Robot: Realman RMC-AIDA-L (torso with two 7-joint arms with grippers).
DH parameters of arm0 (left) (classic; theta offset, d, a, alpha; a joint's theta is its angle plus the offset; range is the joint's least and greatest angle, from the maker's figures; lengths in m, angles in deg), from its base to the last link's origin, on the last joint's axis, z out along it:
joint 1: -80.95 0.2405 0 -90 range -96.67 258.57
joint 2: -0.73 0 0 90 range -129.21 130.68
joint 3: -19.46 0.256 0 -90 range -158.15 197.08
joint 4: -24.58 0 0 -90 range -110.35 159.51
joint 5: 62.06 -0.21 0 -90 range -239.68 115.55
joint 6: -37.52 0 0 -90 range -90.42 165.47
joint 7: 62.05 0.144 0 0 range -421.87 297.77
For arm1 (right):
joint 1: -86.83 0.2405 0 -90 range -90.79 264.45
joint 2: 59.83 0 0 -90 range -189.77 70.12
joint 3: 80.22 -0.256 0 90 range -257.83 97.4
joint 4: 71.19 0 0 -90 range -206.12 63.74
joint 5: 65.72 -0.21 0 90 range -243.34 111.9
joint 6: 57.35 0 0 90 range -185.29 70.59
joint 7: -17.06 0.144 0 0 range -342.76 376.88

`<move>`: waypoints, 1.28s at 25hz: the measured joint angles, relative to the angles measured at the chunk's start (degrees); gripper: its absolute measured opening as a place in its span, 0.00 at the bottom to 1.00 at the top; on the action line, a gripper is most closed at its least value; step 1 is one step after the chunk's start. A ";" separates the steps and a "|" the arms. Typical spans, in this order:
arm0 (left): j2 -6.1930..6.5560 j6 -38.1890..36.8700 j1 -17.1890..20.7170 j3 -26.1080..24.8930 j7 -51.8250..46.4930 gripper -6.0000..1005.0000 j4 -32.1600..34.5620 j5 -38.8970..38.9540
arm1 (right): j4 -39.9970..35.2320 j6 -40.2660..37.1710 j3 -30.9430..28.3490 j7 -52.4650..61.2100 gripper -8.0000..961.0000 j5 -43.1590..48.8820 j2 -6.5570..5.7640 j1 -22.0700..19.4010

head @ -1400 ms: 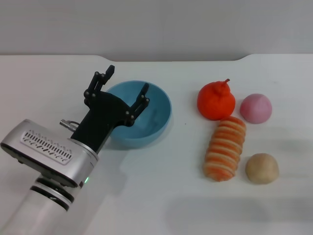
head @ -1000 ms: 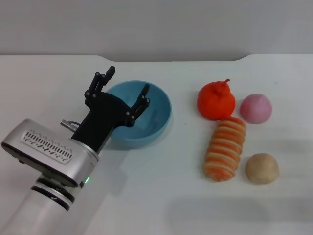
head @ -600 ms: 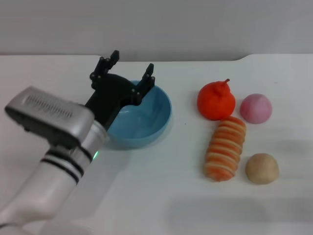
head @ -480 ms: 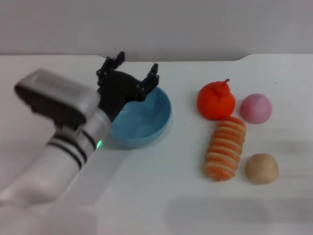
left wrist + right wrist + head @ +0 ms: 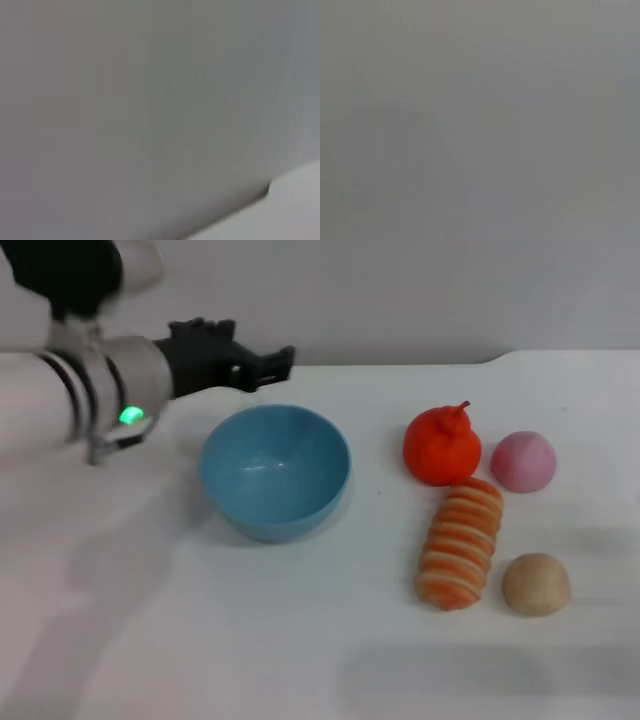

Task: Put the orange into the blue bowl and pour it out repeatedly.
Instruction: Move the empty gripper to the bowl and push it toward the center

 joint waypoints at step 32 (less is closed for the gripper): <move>-1.07 -24.67 -20.74 -13.50 -2.08 0.79 -20.17 -18.97 | -0.33 -0.17 0.00 -0.22 0.80 -0.32 -0.09 -0.24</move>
